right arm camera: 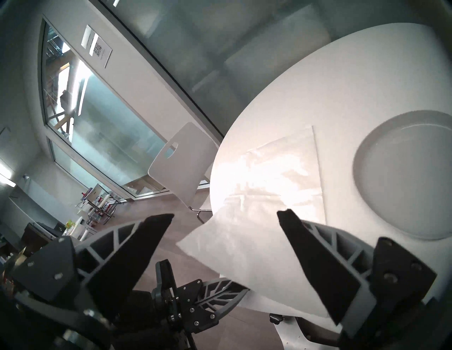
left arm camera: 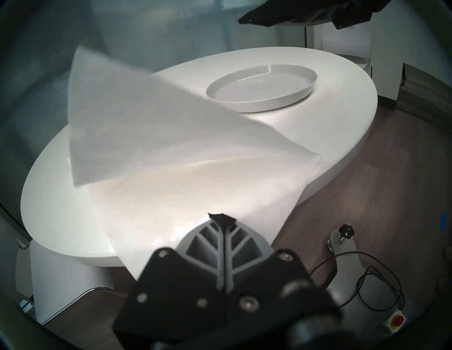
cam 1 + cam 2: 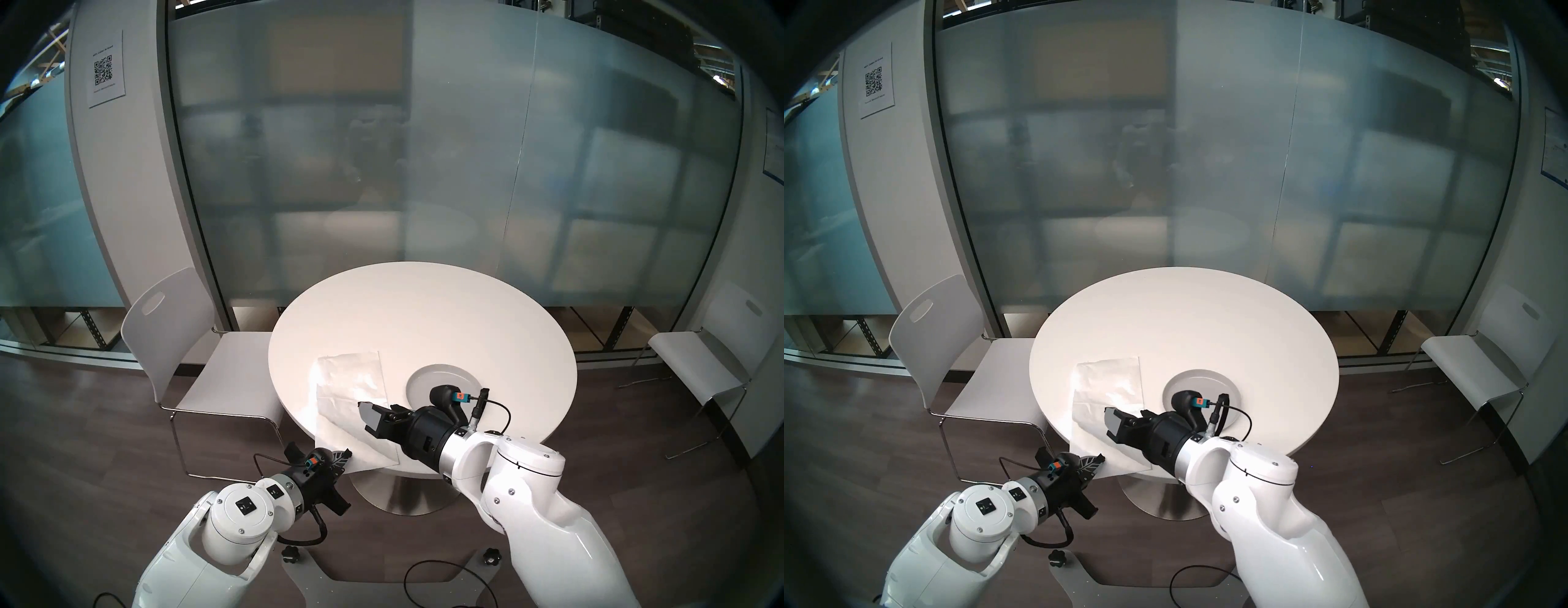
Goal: Fold the napkin in half twice and place it beside the plate
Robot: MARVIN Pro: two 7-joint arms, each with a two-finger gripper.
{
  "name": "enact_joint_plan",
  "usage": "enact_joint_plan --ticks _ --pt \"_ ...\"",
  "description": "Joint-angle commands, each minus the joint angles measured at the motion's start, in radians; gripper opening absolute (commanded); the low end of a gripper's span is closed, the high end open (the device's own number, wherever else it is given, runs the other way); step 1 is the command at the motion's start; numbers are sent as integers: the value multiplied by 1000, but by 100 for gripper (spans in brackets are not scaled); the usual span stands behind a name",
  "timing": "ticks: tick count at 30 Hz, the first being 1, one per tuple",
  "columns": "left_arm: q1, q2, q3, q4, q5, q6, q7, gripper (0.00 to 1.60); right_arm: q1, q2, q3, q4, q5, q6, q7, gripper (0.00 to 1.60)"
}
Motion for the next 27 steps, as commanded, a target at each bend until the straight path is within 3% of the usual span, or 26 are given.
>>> enact_joint_plan --ticks 1,6,17,27 --pt "21 15 -28 -52 -19 -11 -9 0 -58 24 76 -51 19 -19 -7 160" --pt "39 22 -50 -80 -36 -15 -16 0 -78 21 126 -22 42 -44 3 160" --pt "70 27 -55 -110 -34 -15 -23 0 -92 27 165 13 58 -64 27 160" --pt "160 56 -143 -162 -74 -43 -33 0 -90 36 200 15 67 -64 42 160"
